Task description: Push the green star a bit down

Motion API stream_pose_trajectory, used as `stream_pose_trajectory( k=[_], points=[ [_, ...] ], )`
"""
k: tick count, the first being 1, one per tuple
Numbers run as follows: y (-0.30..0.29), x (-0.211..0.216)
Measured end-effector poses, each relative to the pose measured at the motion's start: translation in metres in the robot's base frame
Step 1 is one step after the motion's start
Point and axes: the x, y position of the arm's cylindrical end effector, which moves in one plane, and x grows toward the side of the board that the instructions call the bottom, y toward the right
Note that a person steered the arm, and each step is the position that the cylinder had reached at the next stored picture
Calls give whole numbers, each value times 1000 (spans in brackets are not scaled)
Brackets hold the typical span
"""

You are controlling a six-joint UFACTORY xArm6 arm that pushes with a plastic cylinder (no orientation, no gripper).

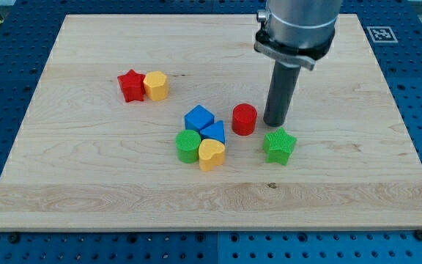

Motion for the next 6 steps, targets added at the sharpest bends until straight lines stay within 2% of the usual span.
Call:
stream_pose_trajectory(
  k=[1, 2, 3, 6],
  points=[
    [18, 8],
    [18, 42],
    [3, 54],
    [-36, 22]
  ],
)
